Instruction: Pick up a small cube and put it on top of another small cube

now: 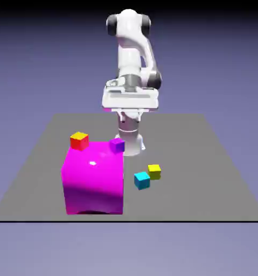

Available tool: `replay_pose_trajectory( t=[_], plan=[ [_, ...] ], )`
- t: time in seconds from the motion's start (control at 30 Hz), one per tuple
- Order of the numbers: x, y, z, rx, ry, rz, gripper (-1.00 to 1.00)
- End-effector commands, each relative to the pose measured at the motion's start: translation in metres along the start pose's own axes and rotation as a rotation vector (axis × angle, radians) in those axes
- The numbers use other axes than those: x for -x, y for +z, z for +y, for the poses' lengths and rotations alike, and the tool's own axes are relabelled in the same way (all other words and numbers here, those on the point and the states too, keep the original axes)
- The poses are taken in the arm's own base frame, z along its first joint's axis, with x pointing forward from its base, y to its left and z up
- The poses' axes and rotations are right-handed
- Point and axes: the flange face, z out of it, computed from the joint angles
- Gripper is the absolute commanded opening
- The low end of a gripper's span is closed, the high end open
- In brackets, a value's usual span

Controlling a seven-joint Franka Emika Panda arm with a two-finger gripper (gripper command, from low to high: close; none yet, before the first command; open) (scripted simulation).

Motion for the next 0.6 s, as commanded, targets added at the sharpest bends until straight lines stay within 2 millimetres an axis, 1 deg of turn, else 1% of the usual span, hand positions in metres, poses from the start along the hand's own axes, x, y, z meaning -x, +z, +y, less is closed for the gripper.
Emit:
replay_pose_trajectory(
  t=[0.0, 0.1, 0.17, 0.27, 0.37, 0.4, 0.47, 0.57],
  plan=[
    [0.021, 0.018, 0.001, 0.049, 0.009, -0.072, 0.00],
    [0.091, 0.064, 0.014, 0.212, 0.026, -0.282, 0.00],
    [0.137, 0.086, 0.029, 0.323, 0.021, -0.401, 0.00],
    [0.197, 0.106, 0.058, 0.469, -0.031, -0.527, 0.00],
    [0.255, 0.114, 0.093, 0.615, -0.085, -0.649, 0.00],
    [0.263, 0.115, 0.102, 0.627, -0.127, -0.656, 0.00],
    [0.263, 0.115, 0.102, 0.627, -0.128, -0.656, 0.00],
    [0.274, 0.131, 0.112, 0.626, -0.127, -0.656, 0.00]
  ],
)
